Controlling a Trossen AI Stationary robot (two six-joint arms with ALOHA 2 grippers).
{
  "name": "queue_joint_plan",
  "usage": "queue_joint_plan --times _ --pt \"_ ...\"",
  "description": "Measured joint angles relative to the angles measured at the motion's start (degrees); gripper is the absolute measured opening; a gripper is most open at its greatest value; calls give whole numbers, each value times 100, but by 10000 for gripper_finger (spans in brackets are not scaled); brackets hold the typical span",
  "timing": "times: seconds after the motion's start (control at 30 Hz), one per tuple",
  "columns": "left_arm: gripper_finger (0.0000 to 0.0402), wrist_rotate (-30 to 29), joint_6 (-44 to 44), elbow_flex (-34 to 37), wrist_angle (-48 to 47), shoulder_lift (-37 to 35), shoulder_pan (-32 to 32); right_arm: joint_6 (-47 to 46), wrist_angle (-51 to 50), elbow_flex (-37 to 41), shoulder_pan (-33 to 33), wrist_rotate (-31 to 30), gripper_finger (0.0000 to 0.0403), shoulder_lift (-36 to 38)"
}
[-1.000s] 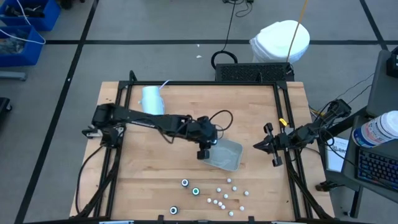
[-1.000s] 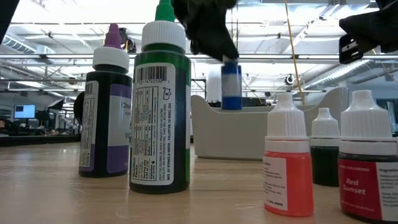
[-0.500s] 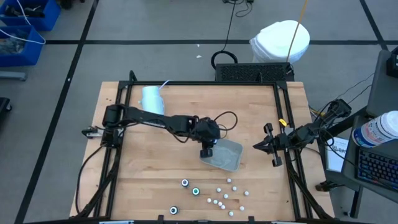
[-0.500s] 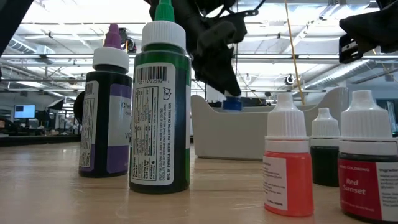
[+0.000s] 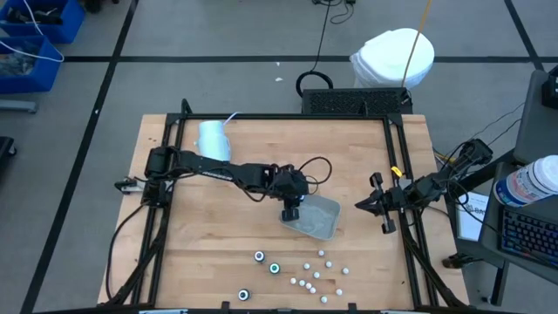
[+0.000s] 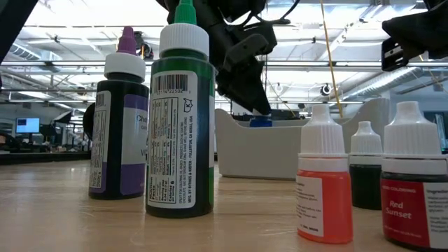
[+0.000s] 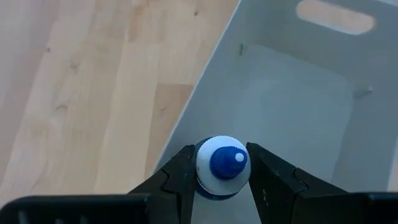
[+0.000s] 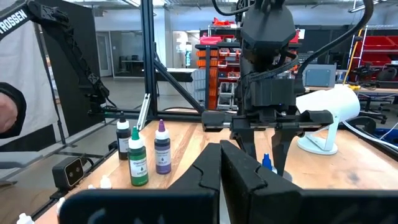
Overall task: Pick & Place food coloring
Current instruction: Put the large blue food coloring bottle into the gray bin, then adjust the gray bin on the table
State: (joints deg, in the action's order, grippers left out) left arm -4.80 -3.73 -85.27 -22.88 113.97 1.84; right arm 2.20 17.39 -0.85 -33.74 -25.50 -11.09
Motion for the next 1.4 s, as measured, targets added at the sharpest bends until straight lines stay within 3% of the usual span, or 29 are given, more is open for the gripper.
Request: queue_joint_plan --times 0.53,0.83,1.13,1.27,1.4 --pt "136 8 -284 214 168 -17 16 -1 -1 0 0 4 0 0" --pt "225 9 -434 225 -465 -364 18 -2 -10 -1 1 15 0 -21" --pt "290 -28 -92 216 -592 -1248 141 0 53 -1 0 3 0 -135" --pt "275 180 -168 206 -1289 -1524 350 -24 2 0 0 18 0 -177" --pt "194 -78 -371 217 -1917 -1455 622 -405 -126 -1 0 -1 0 -334"
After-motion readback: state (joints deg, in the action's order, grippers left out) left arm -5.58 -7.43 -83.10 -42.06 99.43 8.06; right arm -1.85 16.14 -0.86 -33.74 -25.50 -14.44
